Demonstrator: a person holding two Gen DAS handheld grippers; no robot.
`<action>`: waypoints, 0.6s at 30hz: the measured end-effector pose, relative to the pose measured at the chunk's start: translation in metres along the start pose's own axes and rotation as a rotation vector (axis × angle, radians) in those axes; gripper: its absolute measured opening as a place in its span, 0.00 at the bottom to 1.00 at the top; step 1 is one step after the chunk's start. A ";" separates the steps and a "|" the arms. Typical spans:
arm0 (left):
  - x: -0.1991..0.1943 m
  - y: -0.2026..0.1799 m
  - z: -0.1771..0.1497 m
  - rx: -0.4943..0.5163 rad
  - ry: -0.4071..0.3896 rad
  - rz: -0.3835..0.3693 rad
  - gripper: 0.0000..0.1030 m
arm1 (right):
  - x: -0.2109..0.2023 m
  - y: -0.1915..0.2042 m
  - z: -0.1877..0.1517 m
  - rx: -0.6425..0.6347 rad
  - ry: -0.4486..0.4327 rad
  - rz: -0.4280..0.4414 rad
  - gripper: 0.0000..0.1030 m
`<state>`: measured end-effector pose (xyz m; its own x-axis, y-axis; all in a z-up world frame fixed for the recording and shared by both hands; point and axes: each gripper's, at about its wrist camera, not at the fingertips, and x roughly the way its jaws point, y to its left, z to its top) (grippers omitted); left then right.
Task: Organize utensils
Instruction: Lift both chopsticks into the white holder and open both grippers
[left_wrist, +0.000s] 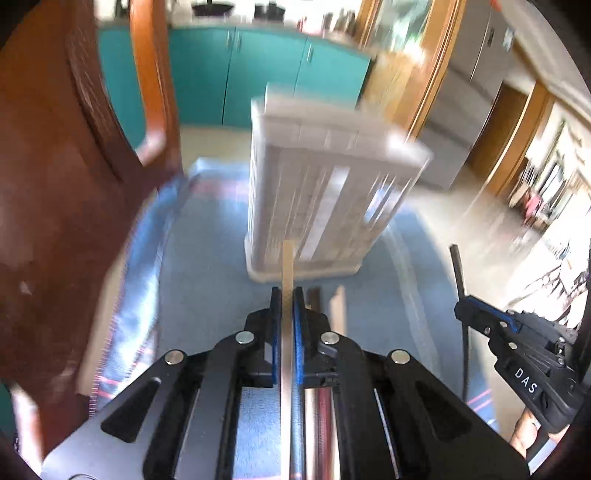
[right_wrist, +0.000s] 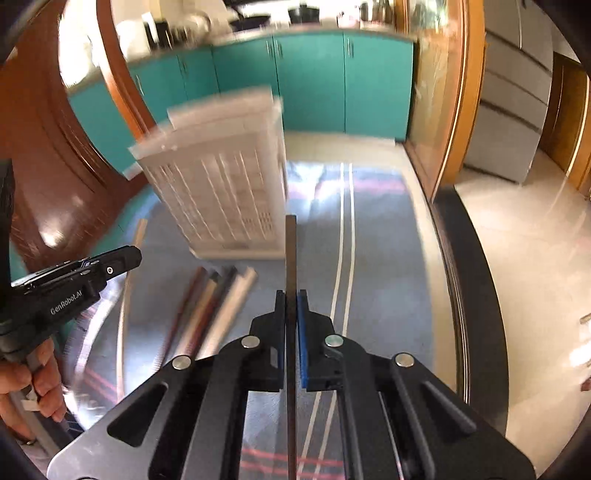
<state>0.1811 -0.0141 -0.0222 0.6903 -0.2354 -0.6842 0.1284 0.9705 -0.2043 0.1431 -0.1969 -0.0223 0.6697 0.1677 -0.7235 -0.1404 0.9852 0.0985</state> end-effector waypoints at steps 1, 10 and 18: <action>-0.018 -0.003 0.005 -0.002 -0.048 -0.009 0.06 | -0.017 0.000 0.004 -0.005 -0.034 0.012 0.06; -0.143 -0.003 0.047 -0.065 -0.446 -0.048 0.06 | -0.103 -0.004 0.033 0.022 -0.226 0.097 0.06; -0.176 0.022 0.080 -0.271 -0.775 -0.055 0.06 | -0.141 -0.001 0.086 0.036 -0.443 0.137 0.06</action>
<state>0.1190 0.0533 0.1496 0.9966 -0.0820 -0.0111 0.0681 0.8888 -0.4533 0.1118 -0.2183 0.1381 0.8950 0.2876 -0.3410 -0.2288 0.9522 0.2024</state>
